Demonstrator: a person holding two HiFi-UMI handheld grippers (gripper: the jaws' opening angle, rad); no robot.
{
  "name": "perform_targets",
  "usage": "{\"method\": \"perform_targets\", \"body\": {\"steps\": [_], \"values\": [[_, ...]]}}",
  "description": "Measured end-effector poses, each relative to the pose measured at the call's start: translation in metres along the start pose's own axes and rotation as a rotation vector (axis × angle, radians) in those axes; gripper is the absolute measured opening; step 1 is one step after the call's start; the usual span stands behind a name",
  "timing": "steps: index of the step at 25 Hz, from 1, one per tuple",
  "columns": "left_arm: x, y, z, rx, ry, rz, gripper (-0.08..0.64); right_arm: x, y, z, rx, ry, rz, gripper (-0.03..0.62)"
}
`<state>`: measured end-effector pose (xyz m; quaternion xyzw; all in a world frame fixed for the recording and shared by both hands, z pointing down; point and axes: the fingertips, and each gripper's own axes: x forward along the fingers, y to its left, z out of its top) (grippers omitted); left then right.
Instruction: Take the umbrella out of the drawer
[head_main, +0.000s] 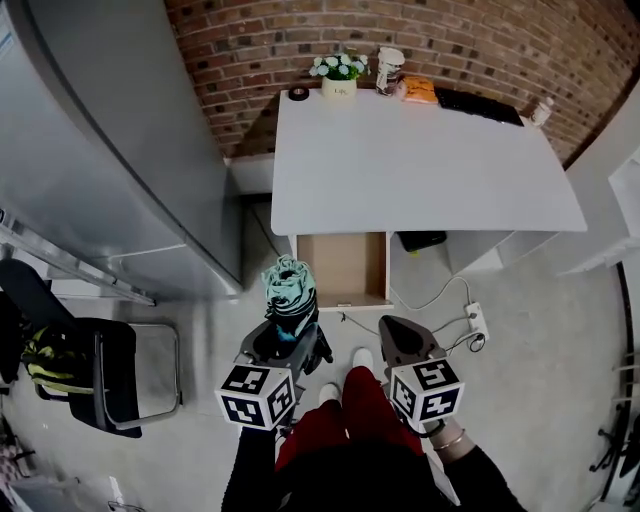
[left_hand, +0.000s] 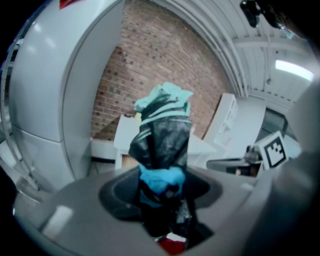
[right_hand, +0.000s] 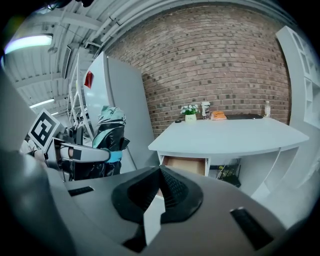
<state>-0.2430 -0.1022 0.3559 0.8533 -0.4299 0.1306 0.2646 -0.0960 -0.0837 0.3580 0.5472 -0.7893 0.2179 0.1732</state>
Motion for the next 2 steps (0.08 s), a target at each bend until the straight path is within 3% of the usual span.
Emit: {"method": "perform_targets", "body": {"steps": [2], "values": [[0.0114,-0.0003,0.0004,-0.001,0.012,-0.001,0.23,0.0048,-0.0087,0.001,0.011,0.005,0.002,-0.002]]}}
